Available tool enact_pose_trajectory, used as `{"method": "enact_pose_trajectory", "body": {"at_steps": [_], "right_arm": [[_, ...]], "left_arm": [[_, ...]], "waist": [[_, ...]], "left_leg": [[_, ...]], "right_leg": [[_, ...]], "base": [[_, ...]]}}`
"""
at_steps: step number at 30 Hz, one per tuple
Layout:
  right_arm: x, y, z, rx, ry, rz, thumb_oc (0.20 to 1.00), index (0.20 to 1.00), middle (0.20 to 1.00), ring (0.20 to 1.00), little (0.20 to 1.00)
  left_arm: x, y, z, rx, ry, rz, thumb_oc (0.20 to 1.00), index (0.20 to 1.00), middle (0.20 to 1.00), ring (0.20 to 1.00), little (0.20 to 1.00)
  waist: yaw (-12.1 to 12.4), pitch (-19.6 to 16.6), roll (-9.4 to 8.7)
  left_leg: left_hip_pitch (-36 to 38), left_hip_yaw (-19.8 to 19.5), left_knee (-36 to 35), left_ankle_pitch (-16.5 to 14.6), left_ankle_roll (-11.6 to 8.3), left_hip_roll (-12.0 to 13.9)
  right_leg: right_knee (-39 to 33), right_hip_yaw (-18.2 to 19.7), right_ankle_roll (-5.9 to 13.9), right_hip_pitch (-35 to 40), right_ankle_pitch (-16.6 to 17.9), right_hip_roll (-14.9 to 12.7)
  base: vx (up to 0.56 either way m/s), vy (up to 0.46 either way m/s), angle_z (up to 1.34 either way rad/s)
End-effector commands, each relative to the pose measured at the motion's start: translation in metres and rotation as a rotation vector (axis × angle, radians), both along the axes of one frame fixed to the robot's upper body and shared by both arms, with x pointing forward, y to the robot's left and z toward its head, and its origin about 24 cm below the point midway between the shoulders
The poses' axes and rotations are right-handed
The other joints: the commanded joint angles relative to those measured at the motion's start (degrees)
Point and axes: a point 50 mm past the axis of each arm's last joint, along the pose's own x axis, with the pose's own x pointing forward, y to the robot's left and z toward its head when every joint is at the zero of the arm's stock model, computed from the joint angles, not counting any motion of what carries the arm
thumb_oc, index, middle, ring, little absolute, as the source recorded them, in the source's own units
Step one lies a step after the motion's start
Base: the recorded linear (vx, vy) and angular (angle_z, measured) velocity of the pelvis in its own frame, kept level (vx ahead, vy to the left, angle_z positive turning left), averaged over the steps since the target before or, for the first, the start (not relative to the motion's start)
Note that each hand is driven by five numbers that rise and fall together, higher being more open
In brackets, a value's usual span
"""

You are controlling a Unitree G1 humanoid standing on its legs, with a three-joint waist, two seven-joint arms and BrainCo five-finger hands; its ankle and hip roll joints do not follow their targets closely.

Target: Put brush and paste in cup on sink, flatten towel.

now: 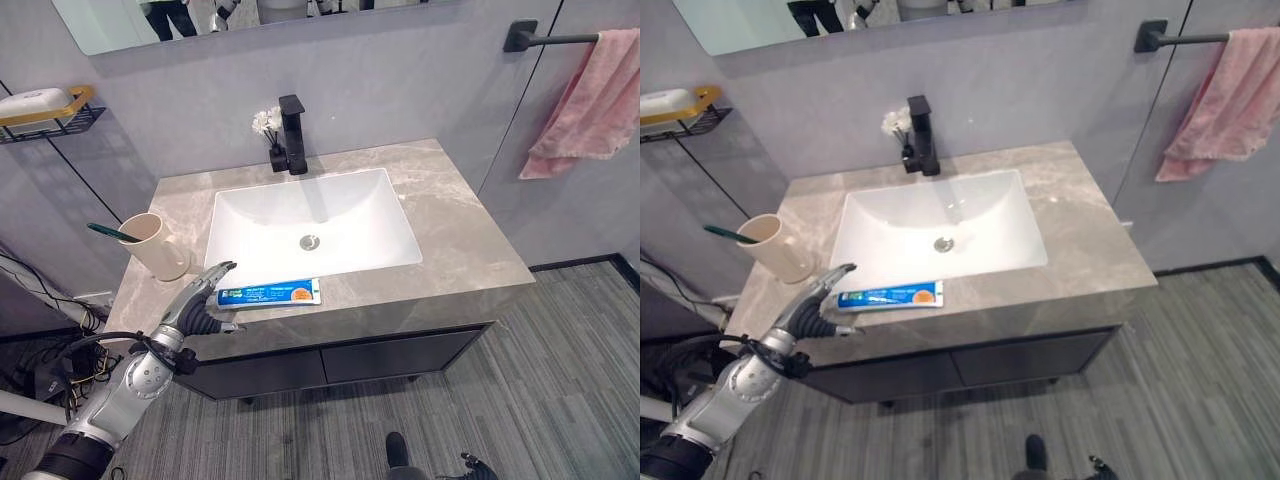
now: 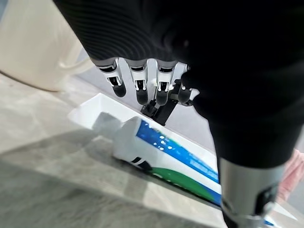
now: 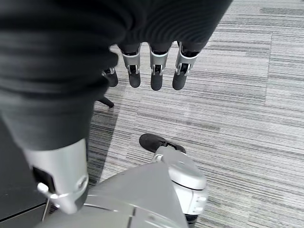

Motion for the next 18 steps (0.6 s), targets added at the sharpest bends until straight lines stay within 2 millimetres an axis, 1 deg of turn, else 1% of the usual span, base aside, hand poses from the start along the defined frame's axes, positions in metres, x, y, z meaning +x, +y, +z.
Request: {"method": "enact_pose_trajectory", "body": {"at_steps": [1,3,4,8,11,14,18], "right_arm": [[0.013,0.003,0.002,0.004,-0.025,0.045,1.000,1.000,1.000,1.000,1.000],[0.012,0.003,0.001,0.003,-0.019,0.050,1.000,1.000,1.000,1.000,1.000],[0.013,0.000,0.003,-0.023,-0.038,0.033,1.000,1.000,1.000,1.000,1.000],[0.015,-0.001,0.004,-0.029,-0.053,0.035,1.000,1.000,1.000,1.000,1.000],[0.015,-0.002,0.004,-0.032,-0.048,0.047,1.000,1.000,1.000,1.000,1.000],[0.012,-0.004,0.005,-0.036,-0.046,0.042,1.000,1.000,1.000,1.000,1.000],[0.011,-0.004,0.005,-0.031,-0.043,0.048,1.000,1.000,1.000,1.000,1.000]], "left_arm": [[0.018,0.006,0.038,-0.032,-0.144,0.011,1.000,1.000,1.000,1.000,1.000],[0.019,0.010,0.036,-0.015,-0.129,0.027,1.000,1.000,1.000,1.000,1.000],[0.021,0.014,0.035,0.004,-0.134,0.049,1.000,1.000,1.000,1.000,1.000],[0.023,0.017,0.038,0.015,-0.146,0.064,1.000,1.000,1.000,1.000,1.000],[0.027,0.017,0.039,-0.024,-0.151,0.082,1.000,1.000,1.000,1.000,1.000],[0.028,0.017,0.035,-0.156,-0.132,0.111,1.000,1.000,1.000,1.000,1.000],[0.029,0.019,0.037,-0.181,-0.140,0.128,1.000,1.000,1.000,1.000,1.000]], "waist": [[-0.5,0.4,-2.92],[-0.7,0.5,-3.12],[-0.8,0.6,-3.07],[-1.0,0.7,-3.07],[-1.3,0.8,-3.03],[-1.6,0.8,-3.00],[-1.8,0.8,-2.91]], "left_leg": [[-0.1,-1.0,0.6,-0.4,-1.41,2.6],[-0.4,-0.8,0.6,-0.4,-1.51,2.7],[-0.7,-0.8,0.6,-0.3,-1.52,2.7],[-1.0,-0.8,0.6,-0.2,-1.52,2.7],[-1.5,-0.5,0.6,0.0,-1.53,2.6],[-1.7,-0.4,0.6,0.2,-1.54,2.6],[-1.6,-0.1,0.6,0.1,-1.59,2.6]], "right_leg": [[0.4,2.9,5.24,-0.9,2.7,-4.7],[0.4,3.2,5.28,-1.3,2.8,-4.7],[0.4,3.1,5.28,-1.5,2.8,-4.6],[0.4,3.3,5.28,-1.8,2.9,-4.7],[0.4,3.5,5.32,-2.5,3.3,-4.7],[0.4,3.8,5.28,-2.7,3.4,-4.7],[0.4,3.9,5.28,-2.9,3.6,-4.8]], "base": [[0.00,0.000,0.00],[0.00,0.000,0.00],[0.00,0.000,0.00],[0.00,0.000,0.00],[-0.01,0.004,-0.03],[0.00,0.005,-0.04],[0.00,0.004,-0.03]]}}
